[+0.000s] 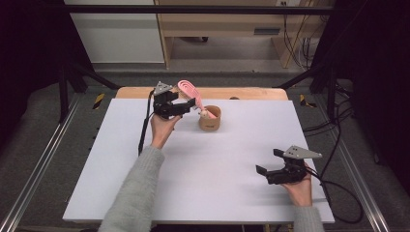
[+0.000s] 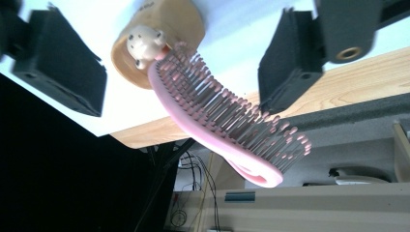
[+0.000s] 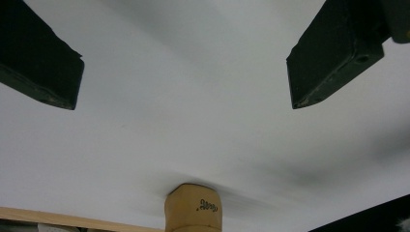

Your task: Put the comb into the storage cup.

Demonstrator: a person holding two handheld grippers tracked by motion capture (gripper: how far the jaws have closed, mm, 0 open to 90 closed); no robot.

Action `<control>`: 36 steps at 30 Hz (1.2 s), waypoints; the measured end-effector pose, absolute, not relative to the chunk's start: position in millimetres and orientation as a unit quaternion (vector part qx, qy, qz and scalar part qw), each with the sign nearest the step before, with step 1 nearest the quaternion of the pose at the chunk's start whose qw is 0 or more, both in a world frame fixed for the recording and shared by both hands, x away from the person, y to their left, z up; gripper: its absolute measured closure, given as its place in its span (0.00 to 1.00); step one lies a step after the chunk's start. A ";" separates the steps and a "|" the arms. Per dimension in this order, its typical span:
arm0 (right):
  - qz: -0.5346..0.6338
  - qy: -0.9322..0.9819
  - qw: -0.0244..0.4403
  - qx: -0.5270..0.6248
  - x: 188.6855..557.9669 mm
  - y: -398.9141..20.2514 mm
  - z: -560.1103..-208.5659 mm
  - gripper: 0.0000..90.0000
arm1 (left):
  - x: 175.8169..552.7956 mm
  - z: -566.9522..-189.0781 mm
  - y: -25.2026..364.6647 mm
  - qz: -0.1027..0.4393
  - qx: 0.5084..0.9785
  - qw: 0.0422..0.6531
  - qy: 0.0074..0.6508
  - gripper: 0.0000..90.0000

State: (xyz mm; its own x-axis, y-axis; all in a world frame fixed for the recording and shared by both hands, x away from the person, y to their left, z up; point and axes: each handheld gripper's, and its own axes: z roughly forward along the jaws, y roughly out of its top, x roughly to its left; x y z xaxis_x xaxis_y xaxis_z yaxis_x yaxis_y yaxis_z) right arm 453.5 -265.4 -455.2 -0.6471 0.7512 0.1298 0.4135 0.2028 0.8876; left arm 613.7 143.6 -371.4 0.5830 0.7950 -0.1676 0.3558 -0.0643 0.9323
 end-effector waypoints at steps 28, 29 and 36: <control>0.509 0.753 0.169 0.382 453.1 -263.7 -455.0 0.00 | 541.1 -359.3 193.1 0.191 0.732 0.548 0.356 0.01; 0.509 0.753 0.170 0.381 453.3 -263.5 -455.2 0.00 | 538.5 -360.1 195.7 0.192 0.732 0.548 0.356 0.01; 0.510 0.753 0.170 0.380 453.0 -263.2 -455.5 0.00 | 518.6 -367.1 213.8 0.189 0.732 0.553 0.348 0.01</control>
